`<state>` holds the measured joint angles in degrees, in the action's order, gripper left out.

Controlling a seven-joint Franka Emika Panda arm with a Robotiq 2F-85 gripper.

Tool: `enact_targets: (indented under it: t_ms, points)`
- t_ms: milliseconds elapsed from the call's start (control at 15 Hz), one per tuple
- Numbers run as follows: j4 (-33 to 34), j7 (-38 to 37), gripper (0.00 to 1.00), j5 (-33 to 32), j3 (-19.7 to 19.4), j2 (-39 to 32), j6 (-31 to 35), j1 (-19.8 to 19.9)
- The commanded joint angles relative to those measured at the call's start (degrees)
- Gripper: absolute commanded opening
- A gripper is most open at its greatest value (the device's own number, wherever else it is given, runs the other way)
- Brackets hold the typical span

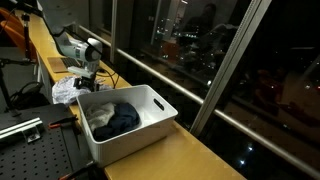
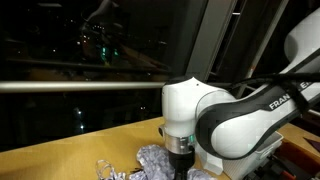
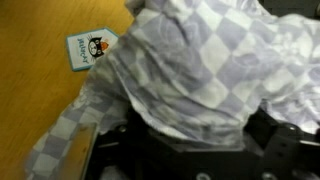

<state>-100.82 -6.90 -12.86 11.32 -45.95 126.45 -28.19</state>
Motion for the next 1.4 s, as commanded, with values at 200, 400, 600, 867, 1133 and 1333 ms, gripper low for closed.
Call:
enact_targets:
  t_ms: [200, 400, 600, 867, 1133, 1333]
  points:
    - [4.0, -1.0, 0.68, 1.2, -0.5, -4.6, 2.0, 0.4]
    - [3.1, -2.0, 0.45, 1.2, -0.6, -2.2, 1.3, 0.3]
    - [0.3, -3.8, 0.23, 1.1, -0.7, 3.0, 0.9, 0.5]
    - [-3.6, -6.3, 0.00, 0.5, -1.8, 13.4, -1.0, 1.5]
    - [-6.7, -8.2, 0.02, -0.6, -2.8, 23.9, -4.4, 3.0]
    - [-7.9, -9.0, 0.02, -1.4, -2.7, 31.9, -9.5, 4.9]
